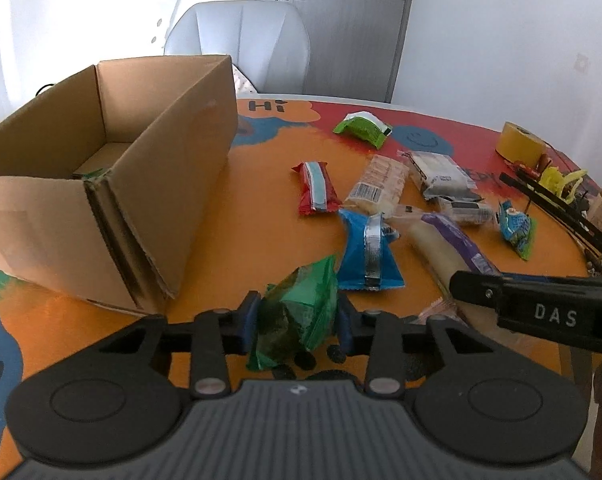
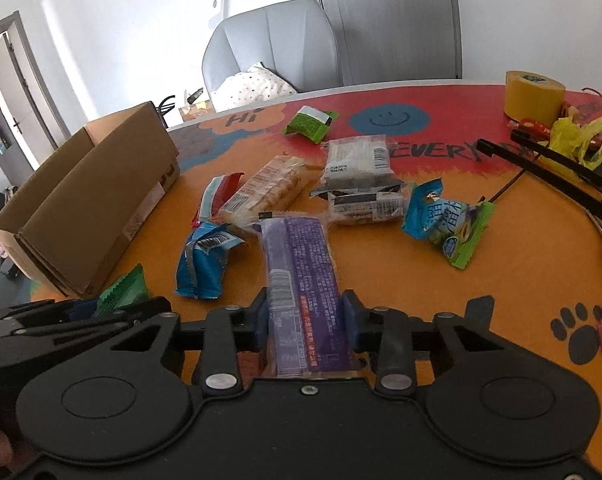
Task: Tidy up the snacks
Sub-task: 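Lift both held snacks and carry them over the cardboard box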
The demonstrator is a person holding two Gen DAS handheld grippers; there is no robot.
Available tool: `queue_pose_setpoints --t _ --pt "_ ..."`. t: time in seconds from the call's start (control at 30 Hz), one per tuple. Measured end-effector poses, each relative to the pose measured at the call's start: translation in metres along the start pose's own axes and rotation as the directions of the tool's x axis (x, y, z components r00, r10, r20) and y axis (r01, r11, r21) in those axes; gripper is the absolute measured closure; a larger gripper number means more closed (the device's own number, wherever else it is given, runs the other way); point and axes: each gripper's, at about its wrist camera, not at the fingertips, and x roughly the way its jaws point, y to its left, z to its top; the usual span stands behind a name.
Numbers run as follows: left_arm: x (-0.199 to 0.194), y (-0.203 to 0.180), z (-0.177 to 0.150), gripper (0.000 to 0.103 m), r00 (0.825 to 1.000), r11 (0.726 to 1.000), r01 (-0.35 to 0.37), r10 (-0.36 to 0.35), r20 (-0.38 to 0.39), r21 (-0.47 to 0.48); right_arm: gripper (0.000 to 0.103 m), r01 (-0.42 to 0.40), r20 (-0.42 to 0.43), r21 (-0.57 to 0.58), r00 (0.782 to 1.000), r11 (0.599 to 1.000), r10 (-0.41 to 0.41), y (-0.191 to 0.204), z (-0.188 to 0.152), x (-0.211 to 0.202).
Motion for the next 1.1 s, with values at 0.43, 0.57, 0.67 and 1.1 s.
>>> queue_pose_setpoints --t 0.43,0.57,0.67,1.1 --pt "-0.028 0.001 0.007 0.071 0.998 0.999 0.041 -0.041 0.054 0.007 0.073 -0.017 0.080 0.022 0.997 1.000 0.015 0.009 0.006 -0.030" --pt "-0.041 0.002 0.011 0.072 0.995 0.999 0.048 -0.049 0.085 0.013 0.074 -0.025 0.104 0.016 0.994 1.000 0.023 0.015 0.009 -0.039" --pt "-0.047 0.003 0.014 0.072 0.994 0.999 0.051 -0.052 0.099 0.013 0.074 -0.032 0.116 0.012 0.993 0.999 0.030 0.020 0.012 -0.043" --pt "-0.073 0.024 0.033 0.072 0.987 0.999 0.053 -0.053 0.155 -0.001 0.074 -0.047 0.169 0.001 0.985 0.999 0.046 0.042 0.024 -0.057"
